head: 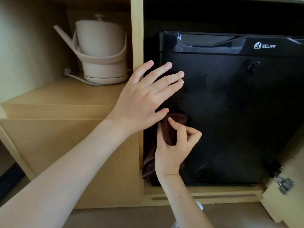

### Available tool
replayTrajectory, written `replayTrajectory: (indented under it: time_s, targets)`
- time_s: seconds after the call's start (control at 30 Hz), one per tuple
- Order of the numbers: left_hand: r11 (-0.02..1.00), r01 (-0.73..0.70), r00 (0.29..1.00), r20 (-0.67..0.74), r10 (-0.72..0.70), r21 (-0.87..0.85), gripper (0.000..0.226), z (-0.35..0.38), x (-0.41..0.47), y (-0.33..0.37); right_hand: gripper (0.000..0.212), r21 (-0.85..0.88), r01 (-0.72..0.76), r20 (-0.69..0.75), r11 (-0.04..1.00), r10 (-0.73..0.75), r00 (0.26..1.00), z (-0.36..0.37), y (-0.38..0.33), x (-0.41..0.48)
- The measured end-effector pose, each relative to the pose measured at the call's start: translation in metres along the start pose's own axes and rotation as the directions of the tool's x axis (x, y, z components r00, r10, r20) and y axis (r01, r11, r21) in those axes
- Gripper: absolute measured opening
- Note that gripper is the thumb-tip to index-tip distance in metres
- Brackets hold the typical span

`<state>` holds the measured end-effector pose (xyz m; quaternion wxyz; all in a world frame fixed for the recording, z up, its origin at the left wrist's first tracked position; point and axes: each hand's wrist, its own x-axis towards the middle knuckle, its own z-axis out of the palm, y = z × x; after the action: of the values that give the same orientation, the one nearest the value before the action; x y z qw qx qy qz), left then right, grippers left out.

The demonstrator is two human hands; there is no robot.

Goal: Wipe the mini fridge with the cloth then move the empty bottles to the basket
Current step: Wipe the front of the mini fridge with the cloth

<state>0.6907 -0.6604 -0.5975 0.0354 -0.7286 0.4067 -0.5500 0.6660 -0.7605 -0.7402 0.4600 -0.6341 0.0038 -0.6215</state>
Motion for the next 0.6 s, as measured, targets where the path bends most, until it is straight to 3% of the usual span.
replayTrajectory:
  time_s: [0.1, 0.17, 0.27, 0.37, 0.5, 0.6]
  targets:
    - [1.000, -0.006, 1.000, -0.010, 0.006, 0.005, 0.062, 0.003, -0.001, 0.000, 0.029, -0.081, 0.086, -0.008, 0.993, -0.087, 0.996, 0.006, 0.004, -0.002]
    - [1.000, -0.007, 1.000, -0.017, 0.007, 0.008, 0.063, 0.004, -0.001, 0.000, 0.032, -0.130, 0.070, 0.035, 0.989, -0.066, 0.997, -0.005, 0.019, -0.028]
    - [1.000, 0.002, 1.000, -0.022, -0.001, 0.018, 0.062, 0.002, -0.001, -0.001, 0.034, -0.156, -0.172, -0.022, 0.973, 0.170, 0.985, -0.025, 0.037, -0.068]
    - [1.000, -0.006, 1.000, -0.014, 0.006, -0.003, 0.062, 0.001, -0.001, 0.000, 0.033, -0.018, -0.348, -0.106, 0.937, 0.344, 0.933, -0.022, 0.024, -0.063]
    - [1.000, -0.012, 1.000, -0.015, 0.012, 0.001, 0.062, 0.003, -0.001, -0.001, 0.027, 0.097, -0.188, -0.162, 0.977, 0.202, 0.966, -0.003, -0.005, -0.002]
    - [1.000, -0.015, 0.999, -0.036, 0.015, 0.003, 0.062, 0.005, -0.002, -0.002, 0.026, 0.020, -0.057, -0.186, 0.998, 0.059, 0.981, 0.001, -0.001, 0.012]
